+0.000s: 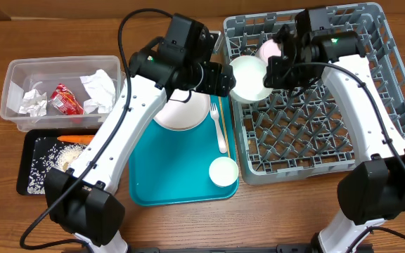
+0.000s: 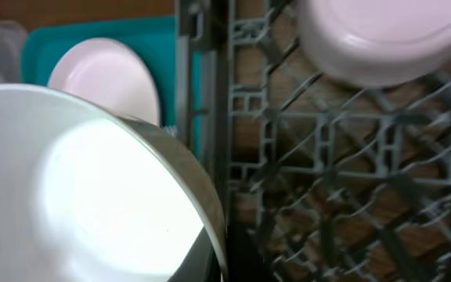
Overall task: Sort waste into correct bins and load items into the dishwasher
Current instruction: 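Take the white bowl with the right gripper and carry it into the rack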
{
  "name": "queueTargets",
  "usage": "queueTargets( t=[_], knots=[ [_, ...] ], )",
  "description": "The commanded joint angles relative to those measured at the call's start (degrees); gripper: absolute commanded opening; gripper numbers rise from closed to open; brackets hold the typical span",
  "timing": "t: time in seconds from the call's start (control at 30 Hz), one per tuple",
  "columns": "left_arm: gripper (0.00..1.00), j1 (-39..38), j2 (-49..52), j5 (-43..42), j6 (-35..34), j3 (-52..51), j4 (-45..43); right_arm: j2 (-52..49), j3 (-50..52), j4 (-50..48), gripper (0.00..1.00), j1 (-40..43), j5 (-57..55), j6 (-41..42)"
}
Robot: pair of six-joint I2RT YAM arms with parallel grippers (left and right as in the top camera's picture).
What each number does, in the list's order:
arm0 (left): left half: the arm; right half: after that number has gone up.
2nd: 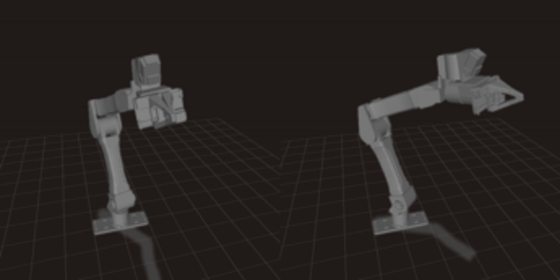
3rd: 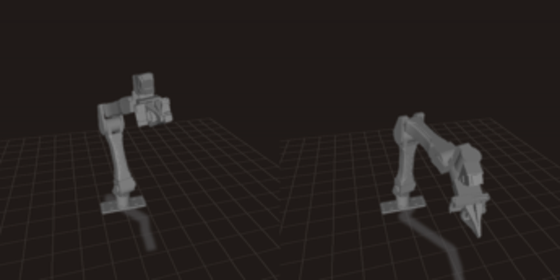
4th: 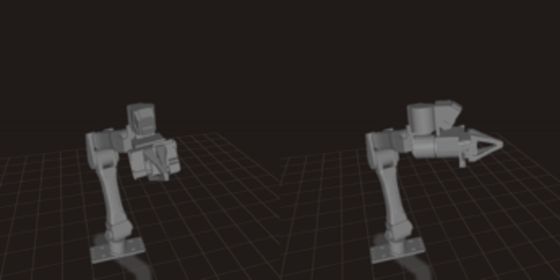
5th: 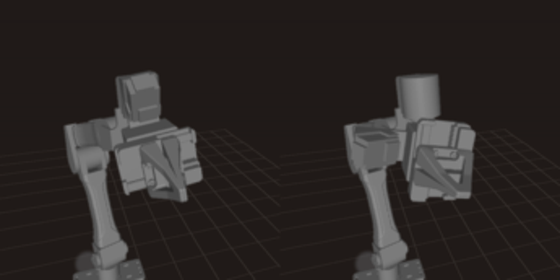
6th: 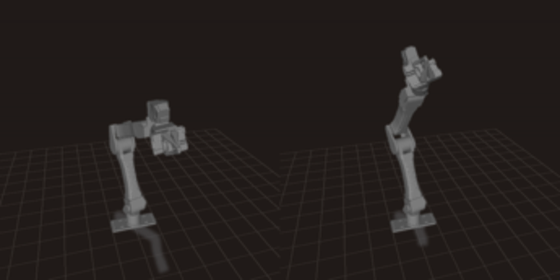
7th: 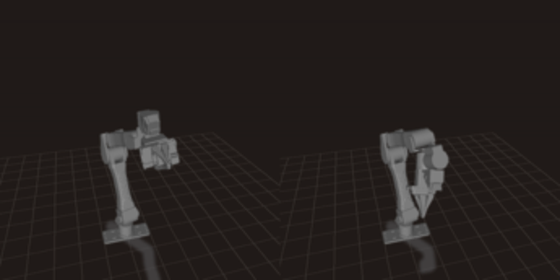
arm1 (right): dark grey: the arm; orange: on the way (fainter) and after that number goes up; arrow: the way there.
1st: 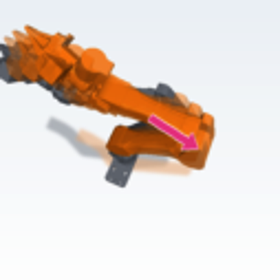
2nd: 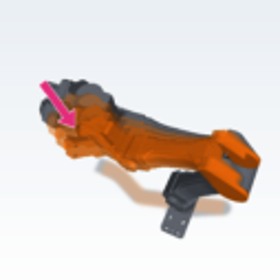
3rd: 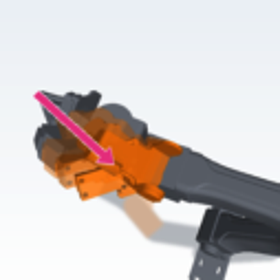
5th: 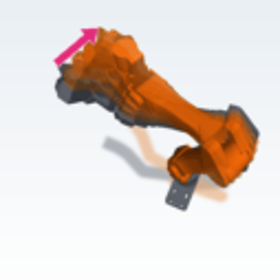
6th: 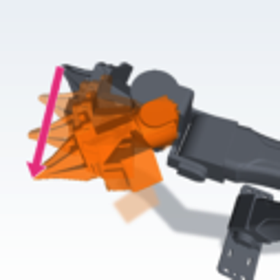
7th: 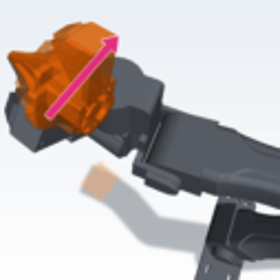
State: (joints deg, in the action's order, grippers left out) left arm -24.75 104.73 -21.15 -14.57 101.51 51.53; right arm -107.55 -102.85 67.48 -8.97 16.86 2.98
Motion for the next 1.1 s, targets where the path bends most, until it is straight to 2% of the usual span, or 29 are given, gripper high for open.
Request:
queueTargets(
  t=[0.0, 0.17, 0.23, 0.37, 0.5, 0.6, 0.87, 1.07],
  knots=[
    [0.84, 2.1, -1.46, 0.59, 0.83, 2.12, 0.13, 0.72, -1.64, -3.34, 0.04, 0.42, -12.5, 0.24],
    [0.86, 3.72, -1.44, 3.85, 0.9, 2.12, 3.74, 0.72, -1.64, -9.81, 0.04, 0.42, -29.66, 0.28],
    [1.0, 3.91, -1.44, 7.06, 0.87, 2.12, 5.57, 0.72, -1.62, -12.83, 0.04, 0.42, -37.38, 1.77],
    [1.0, 3.89, -1.38, 11.5, 0.87, 2.12, 8.11, 0.7, -0.59, -21.88, 0.04, 0.42, -53.55, 1.44],
    [1.0, 3.89, -1.36, 11.47, 0.87, 2.12, 8.07, 0.15, 0.52, -30.95, 0.04, 1.14, -69.24, 0.98],
    [1.0, 3.89, -1.36, 11.47, 0.87, 2.12, 8.07, -0.94, 0.52, -35.82, 0.04, 2.71, -73.92, -2.25],
    [1.0, 3.89, -1.36, 11.47, 0.87, 2.12, 8.07, -7.8, 0.52, -46.01, 0.04, 9.18, -77.22, -15.63],
    [1.0, 3.89, -1.36, 11.5, 0.87, 2.12, 8.07, -12.17, 0.52, -47.65, 0.04, 10.56, -77.72, -19.58]
  ],
)
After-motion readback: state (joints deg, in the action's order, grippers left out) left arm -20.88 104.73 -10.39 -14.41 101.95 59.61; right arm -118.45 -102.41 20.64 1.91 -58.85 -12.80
